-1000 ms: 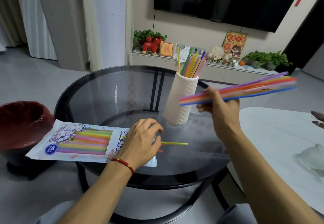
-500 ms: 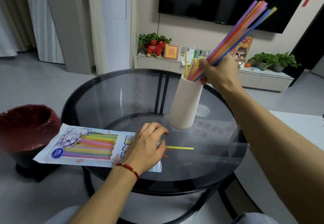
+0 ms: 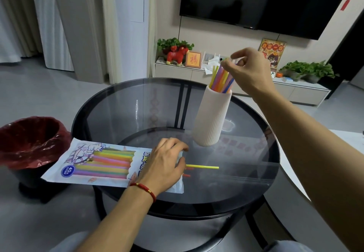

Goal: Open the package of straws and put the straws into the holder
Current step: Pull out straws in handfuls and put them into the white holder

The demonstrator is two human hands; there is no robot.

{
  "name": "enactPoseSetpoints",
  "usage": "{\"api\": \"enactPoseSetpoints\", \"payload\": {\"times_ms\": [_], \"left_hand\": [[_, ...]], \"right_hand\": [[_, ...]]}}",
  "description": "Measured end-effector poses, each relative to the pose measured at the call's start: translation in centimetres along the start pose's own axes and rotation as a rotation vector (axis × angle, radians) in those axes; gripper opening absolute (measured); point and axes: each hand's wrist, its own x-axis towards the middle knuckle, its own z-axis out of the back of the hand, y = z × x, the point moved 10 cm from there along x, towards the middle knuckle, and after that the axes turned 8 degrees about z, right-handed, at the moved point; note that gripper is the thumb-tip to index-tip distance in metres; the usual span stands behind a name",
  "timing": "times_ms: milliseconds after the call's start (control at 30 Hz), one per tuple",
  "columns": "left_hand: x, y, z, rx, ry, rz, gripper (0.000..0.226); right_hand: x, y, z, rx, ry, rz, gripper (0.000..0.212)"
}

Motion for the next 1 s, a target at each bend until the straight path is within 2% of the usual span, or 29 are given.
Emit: {"api": "enactPoseSetpoints", "payload": {"times_ms": [100, 133, 267, 333, 433, 567, 633, 733, 800, 833, 900, 1000], "left_hand": [[-0.1, -0.1, 0.2, -0.004, -0.003, -0.007, 0.024], [-0.1, -0.1, 0.2, -0.004, -0.004, -0.010, 0.024], [-0.1, -0.2, 0.1, 0.005, 0.004, -0.006, 0.024], [-0.1, -0.2, 0.1, 0.012, 0.009, -0.008, 0.024], [-0.3, -0.1, 0.2, 0.075, 0.038, 0.000, 0.031], [-0.8, 1.8, -0.3, 0.370, 0.156, 0.072, 0.076], [-1.6, 3.4, -1.5, 0.454, 0.295, 0.094, 0.096], [-2.8, 4.9, -2.9, 0.546, 0.491, 0.079, 0.128], [-2.5, 4.7, -2.8, 0.544, 0.500, 0.063, 0.132], [-2.1, 4.3, -2.5, 0.542, 0.470, 0.049, 0.130], [-1.4, 3.3, -1.5, 0.561, 0.361, 0.027, 0.118], [-0.9, 2.1, 0.1, 0.576, 0.198, 0.022, 0.097]], "right_hand": [[-0.3, 1.1, 1.2, -0.057, -0.111, 0.101, 0.062], [-0.4, 1.4, 0.9, -0.060, -0.100, 0.135, 0.065], [-1.3, 1.5, -3.5, -0.171, 0.240, 0.225, 0.051], [-1.9, 1.6, -4.3, -0.207, 0.305, 0.272, 0.048], [-1.8, 2.6, -2.9, -0.168, 0.210, 0.305, 0.044], [-4.1, 4.7, 1.2, -0.102, -0.103, 0.446, 0.029], [-7.4, 4.7, 0.9, -0.050, -0.075, 0.493, 0.021], [-13.0, 1.1, -3.9, -0.038, 0.259, 0.339, 0.015], [-17.3, -2.1, -8.0, -0.079, 0.472, 0.183, 0.018], [-19.3, -3.6, -9.4, -0.101, 0.527, 0.095, 0.022], [-22.1, -5.6, -11.0, -0.089, 0.534, -0.050, 0.029], [-23.4, -5.9, -11.8, 0.069, 0.408, -0.144, 0.031]]}}
